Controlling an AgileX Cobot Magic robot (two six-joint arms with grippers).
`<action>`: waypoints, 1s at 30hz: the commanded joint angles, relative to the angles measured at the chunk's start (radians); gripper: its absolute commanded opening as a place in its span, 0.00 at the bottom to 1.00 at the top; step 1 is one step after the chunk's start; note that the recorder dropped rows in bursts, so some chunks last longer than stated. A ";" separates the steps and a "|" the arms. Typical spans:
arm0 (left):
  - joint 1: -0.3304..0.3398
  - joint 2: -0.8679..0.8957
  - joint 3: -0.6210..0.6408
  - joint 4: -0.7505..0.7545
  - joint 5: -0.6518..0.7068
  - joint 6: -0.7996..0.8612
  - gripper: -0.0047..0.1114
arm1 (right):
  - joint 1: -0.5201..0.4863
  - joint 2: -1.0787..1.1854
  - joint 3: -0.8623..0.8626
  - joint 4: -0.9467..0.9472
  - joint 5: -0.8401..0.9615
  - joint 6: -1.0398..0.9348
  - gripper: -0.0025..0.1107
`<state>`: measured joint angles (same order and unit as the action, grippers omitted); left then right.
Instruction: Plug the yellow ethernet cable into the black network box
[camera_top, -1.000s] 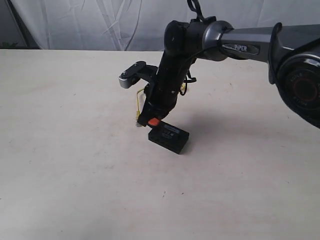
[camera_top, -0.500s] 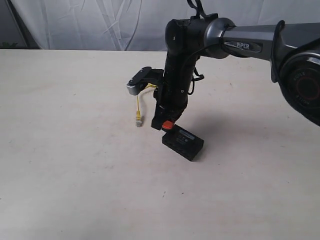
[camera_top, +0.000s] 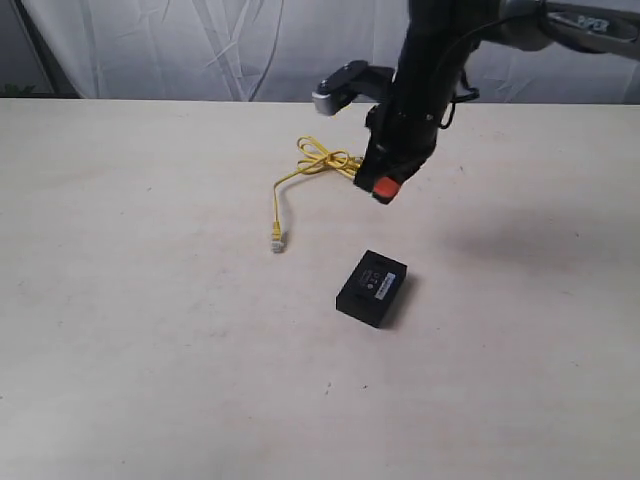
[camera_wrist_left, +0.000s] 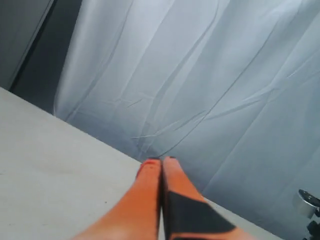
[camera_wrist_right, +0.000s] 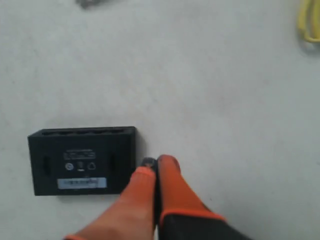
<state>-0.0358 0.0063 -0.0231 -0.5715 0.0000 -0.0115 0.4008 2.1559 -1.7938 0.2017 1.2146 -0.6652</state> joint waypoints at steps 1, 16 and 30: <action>0.004 0.064 -0.125 0.079 0.093 -0.005 0.04 | -0.120 -0.109 0.164 0.082 -0.068 0.036 0.01; 0.004 1.080 -0.668 0.046 0.564 0.530 0.04 | -0.070 -0.120 0.485 0.167 -0.255 0.029 0.01; 0.004 1.116 -0.668 0.039 0.564 0.535 0.04 | -0.070 -0.058 0.485 0.231 -0.377 0.031 0.01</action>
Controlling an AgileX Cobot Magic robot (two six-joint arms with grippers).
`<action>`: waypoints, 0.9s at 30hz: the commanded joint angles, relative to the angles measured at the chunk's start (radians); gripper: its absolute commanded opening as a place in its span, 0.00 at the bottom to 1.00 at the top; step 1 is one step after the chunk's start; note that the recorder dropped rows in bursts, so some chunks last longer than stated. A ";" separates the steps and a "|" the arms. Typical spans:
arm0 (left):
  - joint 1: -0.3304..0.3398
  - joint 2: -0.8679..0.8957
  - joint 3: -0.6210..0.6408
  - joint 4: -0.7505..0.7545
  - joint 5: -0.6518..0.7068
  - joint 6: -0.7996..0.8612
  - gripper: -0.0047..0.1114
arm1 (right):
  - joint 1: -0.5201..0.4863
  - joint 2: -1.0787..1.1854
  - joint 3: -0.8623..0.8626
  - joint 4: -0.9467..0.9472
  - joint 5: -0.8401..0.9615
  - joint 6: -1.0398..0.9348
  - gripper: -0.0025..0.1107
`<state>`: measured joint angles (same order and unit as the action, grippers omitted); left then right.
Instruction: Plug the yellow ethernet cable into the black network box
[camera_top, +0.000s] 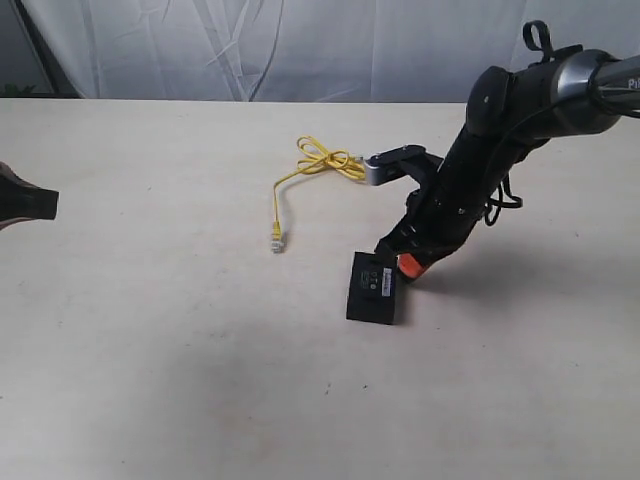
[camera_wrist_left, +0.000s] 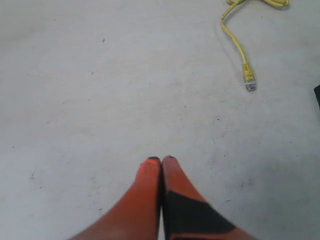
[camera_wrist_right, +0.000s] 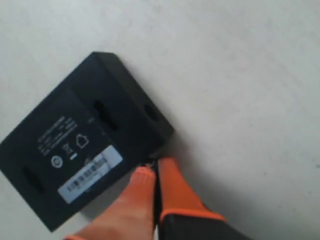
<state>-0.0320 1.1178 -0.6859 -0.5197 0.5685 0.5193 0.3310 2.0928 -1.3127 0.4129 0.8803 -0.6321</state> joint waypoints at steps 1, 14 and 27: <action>0.000 0.004 -0.005 -0.013 -0.004 0.004 0.04 | 0.000 0.006 0.004 0.020 -0.049 -0.002 0.01; 0.000 0.006 0.008 -0.037 -0.028 0.016 0.04 | 0.002 0.011 0.004 0.136 -0.102 -0.075 0.01; 0.000 0.006 0.008 -0.037 -0.026 0.019 0.04 | -0.003 0.011 0.004 0.012 -0.109 -0.075 0.01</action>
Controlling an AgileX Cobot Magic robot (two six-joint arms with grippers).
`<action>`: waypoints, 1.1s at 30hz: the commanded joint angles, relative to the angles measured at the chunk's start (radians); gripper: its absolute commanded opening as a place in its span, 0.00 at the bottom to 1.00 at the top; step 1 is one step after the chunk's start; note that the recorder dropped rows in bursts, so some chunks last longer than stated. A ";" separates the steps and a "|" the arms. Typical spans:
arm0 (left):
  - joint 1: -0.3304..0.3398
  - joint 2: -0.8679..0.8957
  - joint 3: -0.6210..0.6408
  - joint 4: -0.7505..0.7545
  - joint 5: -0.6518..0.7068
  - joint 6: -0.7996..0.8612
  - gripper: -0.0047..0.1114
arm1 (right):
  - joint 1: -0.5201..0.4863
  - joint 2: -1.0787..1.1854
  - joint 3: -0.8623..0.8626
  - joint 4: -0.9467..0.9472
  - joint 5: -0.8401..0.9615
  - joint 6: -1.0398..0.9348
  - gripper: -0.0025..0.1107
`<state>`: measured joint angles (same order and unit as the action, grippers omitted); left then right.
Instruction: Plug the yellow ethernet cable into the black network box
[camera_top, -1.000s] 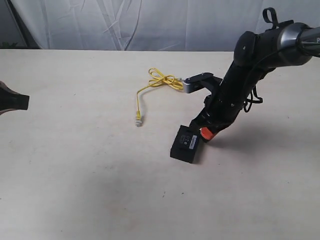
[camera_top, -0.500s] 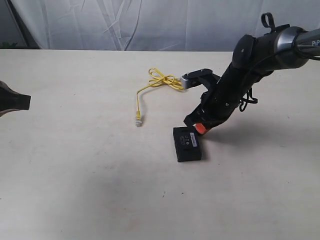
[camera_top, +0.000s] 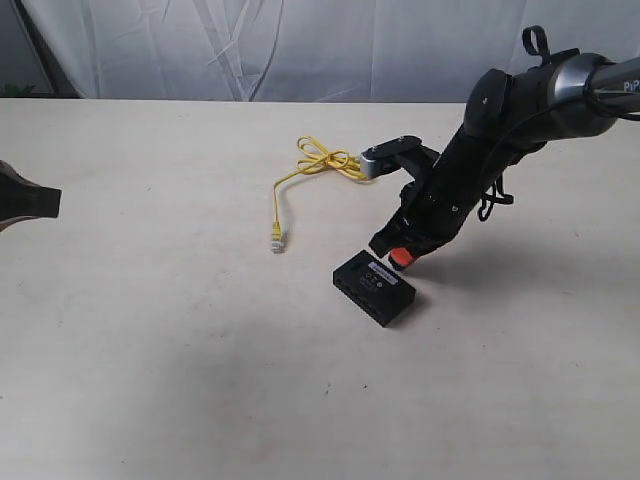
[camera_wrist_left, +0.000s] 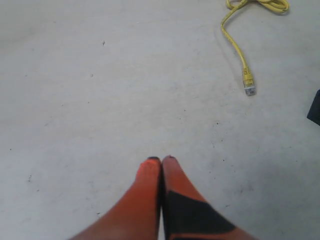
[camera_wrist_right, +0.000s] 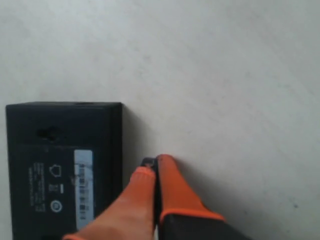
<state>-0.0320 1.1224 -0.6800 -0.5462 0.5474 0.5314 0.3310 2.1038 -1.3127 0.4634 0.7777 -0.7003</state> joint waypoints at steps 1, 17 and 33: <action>0.000 0.004 0.002 -0.013 -0.009 0.020 0.04 | -0.003 0.000 0.004 -0.036 -0.004 -0.007 0.01; -0.111 0.392 -0.274 -0.199 0.132 0.441 0.04 | -0.003 0.000 0.004 -0.008 0.010 -0.117 0.01; -0.268 0.756 -0.609 -0.085 0.163 0.879 0.18 | -0.005 0.000 0.004 0.036 0.054 -0.246 0.01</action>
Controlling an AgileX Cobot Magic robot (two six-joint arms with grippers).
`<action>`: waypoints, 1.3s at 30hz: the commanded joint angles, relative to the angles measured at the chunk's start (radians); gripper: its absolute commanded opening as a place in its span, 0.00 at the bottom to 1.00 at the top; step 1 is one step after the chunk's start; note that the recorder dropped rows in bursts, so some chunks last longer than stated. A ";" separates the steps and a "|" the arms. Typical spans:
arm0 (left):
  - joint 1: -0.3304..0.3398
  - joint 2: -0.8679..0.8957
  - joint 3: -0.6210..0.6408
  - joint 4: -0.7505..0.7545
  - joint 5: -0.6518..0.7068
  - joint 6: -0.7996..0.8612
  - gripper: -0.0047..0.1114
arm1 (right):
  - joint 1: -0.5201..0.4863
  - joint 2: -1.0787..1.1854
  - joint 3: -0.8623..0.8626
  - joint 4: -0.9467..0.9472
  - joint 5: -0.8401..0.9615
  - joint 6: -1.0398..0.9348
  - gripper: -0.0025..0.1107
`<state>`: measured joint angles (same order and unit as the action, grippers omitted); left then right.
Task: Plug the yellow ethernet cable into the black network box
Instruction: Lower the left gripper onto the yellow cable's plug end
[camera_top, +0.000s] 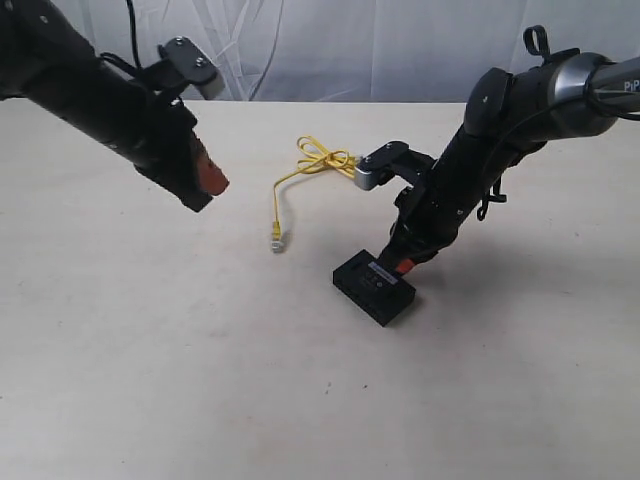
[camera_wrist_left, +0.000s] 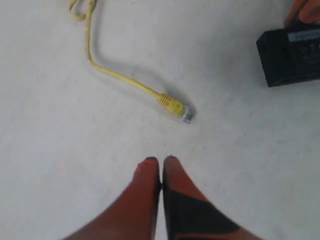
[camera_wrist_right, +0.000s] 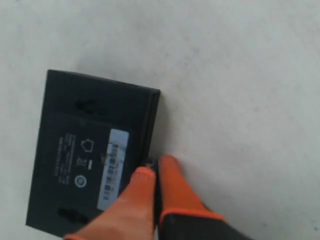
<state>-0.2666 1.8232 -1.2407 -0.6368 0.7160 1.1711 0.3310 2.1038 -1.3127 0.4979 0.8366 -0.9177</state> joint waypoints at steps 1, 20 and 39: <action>-0.040 0.065 -0.056 0.007 -0.008 0.313 0.22 | -0.005 0.000 0.004 0.002 -0.005 -0.029 0.01; -0.083 0.271 -0.154 0.077 -0.173 0.957 0.43 | -0.005 0.000 0.004 0.035 -0.009 -0.029 0.01; -0.135 0.429 -0.300 0.227 -0.152 0.957 0.43 | -0.005 0.000 0.004 0.053 -0.017 -0.033 0.01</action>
<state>-0.3976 2.2363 -1.5383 -0.4161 0.5409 2.1024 0.3310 2.1038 -1.3127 0.5447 0.8257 -0.9423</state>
